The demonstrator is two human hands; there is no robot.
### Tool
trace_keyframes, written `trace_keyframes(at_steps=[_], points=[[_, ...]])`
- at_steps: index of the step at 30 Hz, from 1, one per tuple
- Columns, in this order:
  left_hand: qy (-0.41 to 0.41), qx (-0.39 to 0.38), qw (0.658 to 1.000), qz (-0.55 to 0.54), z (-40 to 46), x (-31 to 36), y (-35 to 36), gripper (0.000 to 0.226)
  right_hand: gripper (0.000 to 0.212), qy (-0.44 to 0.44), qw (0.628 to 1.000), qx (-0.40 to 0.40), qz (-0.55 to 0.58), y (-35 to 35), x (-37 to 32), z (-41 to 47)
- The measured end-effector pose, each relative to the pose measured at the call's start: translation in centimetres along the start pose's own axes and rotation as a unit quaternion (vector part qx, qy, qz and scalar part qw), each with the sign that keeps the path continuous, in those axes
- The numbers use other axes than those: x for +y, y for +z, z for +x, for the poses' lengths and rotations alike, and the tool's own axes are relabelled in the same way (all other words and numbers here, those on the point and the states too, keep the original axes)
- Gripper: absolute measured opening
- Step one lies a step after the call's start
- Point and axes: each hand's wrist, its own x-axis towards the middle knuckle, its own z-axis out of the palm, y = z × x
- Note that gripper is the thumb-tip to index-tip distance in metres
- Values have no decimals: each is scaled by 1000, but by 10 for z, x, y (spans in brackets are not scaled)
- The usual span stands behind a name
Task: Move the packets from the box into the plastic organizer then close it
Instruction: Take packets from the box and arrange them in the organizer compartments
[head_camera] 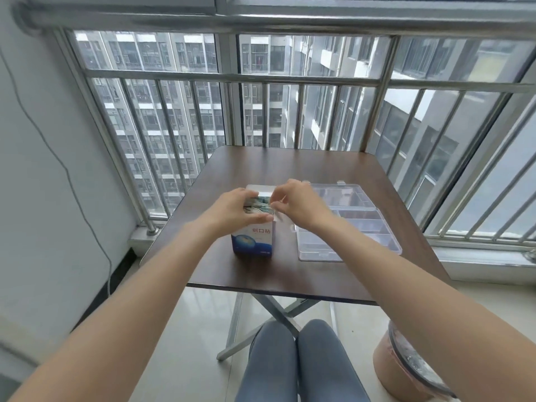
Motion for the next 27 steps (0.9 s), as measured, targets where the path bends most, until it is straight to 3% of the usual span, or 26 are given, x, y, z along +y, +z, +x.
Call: trace_keyframes(at_steps=[6,13,23,27], points=[[-1,-1,1000,-18,1,-4,0,77,13,41,997,-22,-56,3,-16,18],[10,17,1000,-15,-2,0,1,55,17,11,987,-22,-161,8,-26,24],[15,20,1000,-15,-4,2,1,58,17,-9,999,4,-38,8,-6,18],[12,18,1000,-16,-3,1,2,72,13,-7,999,43,6,14,-3,13]])
